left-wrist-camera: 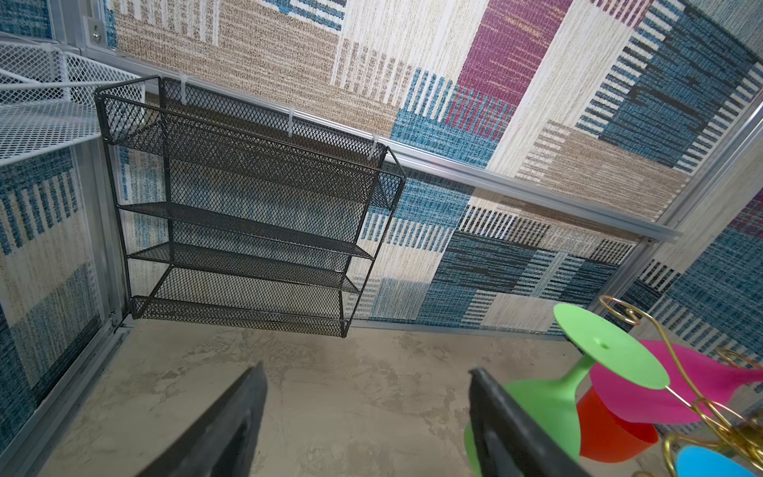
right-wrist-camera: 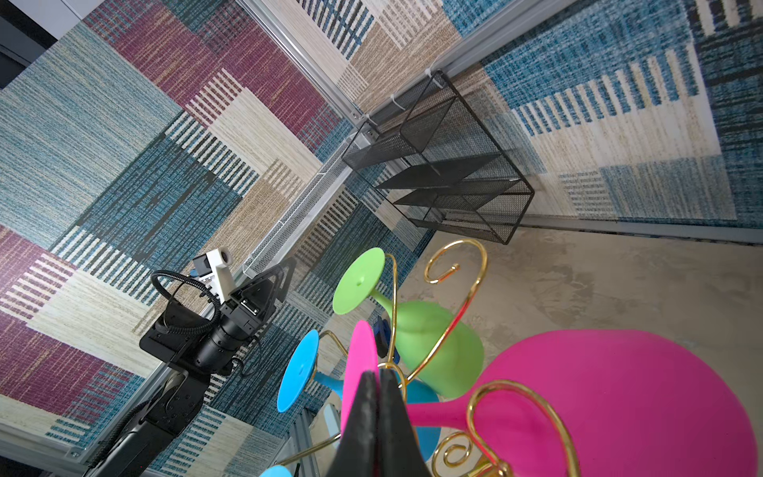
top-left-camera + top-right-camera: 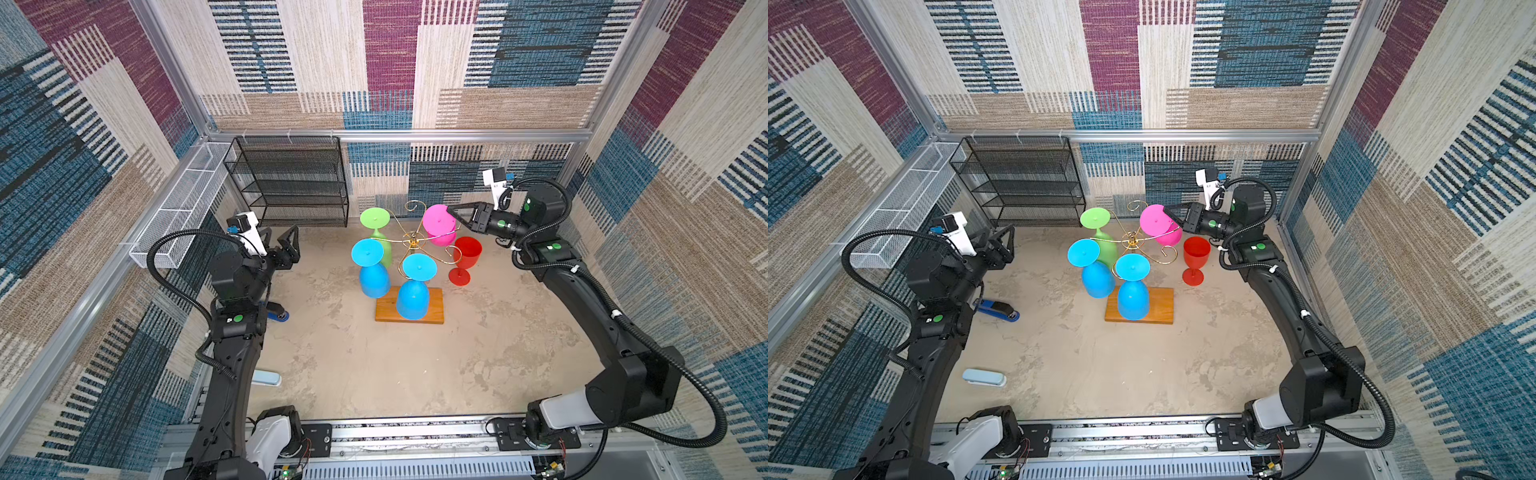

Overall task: Take the wine glass off the wine glass rack
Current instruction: Pick up the wine glass from the wine glass rack.

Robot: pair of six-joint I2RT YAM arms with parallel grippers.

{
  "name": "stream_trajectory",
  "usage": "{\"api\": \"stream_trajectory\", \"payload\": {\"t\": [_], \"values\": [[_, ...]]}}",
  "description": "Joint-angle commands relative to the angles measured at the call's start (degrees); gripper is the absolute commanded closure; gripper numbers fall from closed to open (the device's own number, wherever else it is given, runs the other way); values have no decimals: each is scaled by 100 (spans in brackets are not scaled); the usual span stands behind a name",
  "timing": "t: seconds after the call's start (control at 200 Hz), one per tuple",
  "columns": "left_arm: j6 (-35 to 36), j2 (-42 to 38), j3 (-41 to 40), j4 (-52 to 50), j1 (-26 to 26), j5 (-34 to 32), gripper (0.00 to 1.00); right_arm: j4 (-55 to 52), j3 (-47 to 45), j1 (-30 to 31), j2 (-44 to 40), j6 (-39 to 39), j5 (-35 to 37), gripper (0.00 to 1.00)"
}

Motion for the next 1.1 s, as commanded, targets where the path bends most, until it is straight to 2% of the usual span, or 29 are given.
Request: {"api": "stream_trajectory", "payload": {"t": [0.0,0.331,0.476,0.606,0.751,0.851,0.956,1.092], "values": [[-25,-44,-15,228,2,12,21,453,162,0,100,44,150,100],[-110,-252,19,415,3,76,21,423,708,-12,537,-147,481,100],[-573,-362,172,723,2,277,22,135,1230,-109,808,-450,555,100],[-1336,-369,388,1192,1,736,25,80,1514,-295,883,-538,514,100],[-2189,1,1125,1291,-78,1796,30,-168,1828,-368,846,-878,642,100],[-2546,314,1677,1291,-346,2408,38,-239,1929,-369,747,-1034,665,100],[-2711,601,2160,1291,-922,2974,43,-171,1863,-369,549,-1181,605,100],[-2764,946,2474,1294,-1615,3202,48,-91,1739,-369,237,-1377,552,100]]}}
